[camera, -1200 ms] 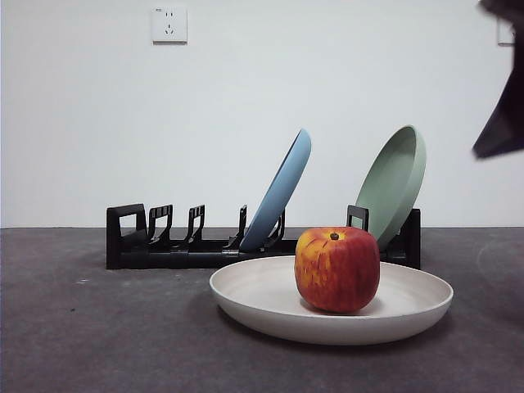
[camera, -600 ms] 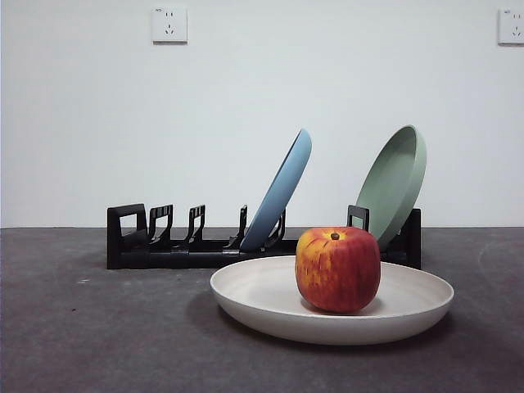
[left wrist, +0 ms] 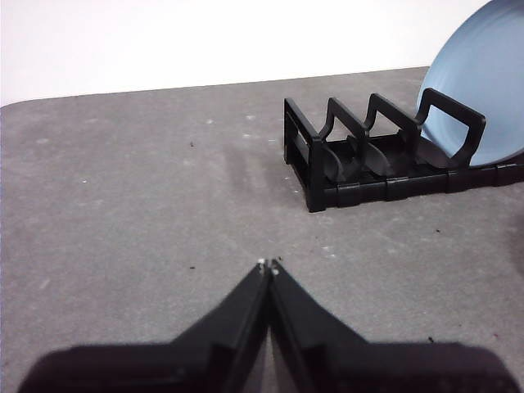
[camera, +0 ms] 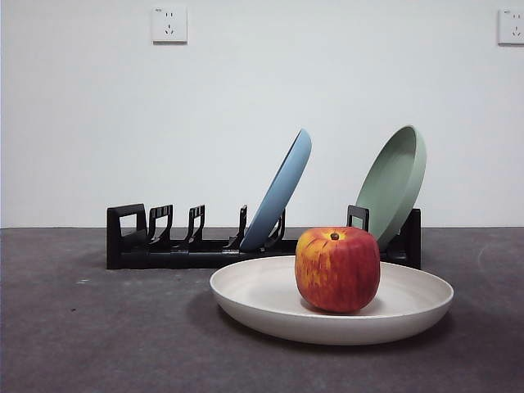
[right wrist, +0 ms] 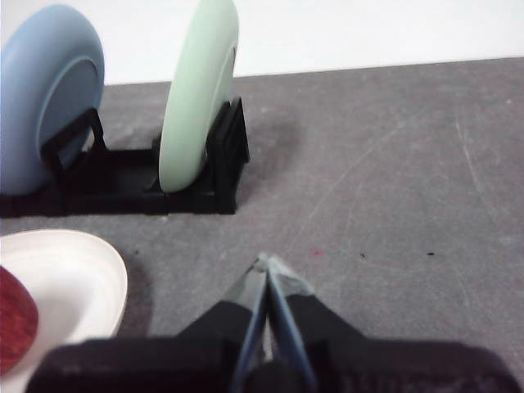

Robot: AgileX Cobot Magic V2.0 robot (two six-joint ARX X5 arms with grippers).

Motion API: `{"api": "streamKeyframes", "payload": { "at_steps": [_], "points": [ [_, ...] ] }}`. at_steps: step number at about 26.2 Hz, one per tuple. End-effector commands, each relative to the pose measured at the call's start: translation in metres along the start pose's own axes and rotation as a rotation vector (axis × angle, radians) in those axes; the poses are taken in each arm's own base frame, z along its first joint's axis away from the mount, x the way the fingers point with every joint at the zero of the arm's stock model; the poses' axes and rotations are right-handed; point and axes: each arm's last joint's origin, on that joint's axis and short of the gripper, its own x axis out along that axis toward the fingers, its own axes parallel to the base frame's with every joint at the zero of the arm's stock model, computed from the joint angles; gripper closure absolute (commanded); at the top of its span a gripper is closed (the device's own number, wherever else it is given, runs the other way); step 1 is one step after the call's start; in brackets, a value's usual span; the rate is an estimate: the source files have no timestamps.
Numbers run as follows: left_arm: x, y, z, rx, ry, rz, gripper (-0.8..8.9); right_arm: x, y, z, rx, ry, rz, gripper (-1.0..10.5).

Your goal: Take the yellow plate from the plate rack,put the plate on the table,take the apple from the table,put the apple in the plate

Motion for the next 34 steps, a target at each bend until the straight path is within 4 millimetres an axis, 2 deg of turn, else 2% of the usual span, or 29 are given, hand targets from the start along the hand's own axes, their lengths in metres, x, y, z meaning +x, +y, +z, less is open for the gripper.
{"api": "streamKeyframes", "payload": {
  "at_steps": [1,4,9,34],
  "points": [
    [0.0014,0.0002,-0.0044,-0.01,0.007,0.003,8.14,0.0013,-0.0003,-0.0039,0.004,0.002,-0.002,9.5],
    [0.0014,0.0002,-0.0044,-0.01,0.007,0.003,8.14,0.0013,-0.0001,-0.0039,0.009,0.002,0.001,9.5],
    [0.0014,0.0002,-0.0044,-0.01,0.007,0.003,8.14,0.0011,0.0029,-0.0044,0.139,0.021,0.103,9.5],
    [0.0014,0.0002,-0.0044,-0.01,0.007,0.003,8.14,0.0012,0.0027,-0.0044,0.138,0.02,0.096,9.5]
  ]
}}
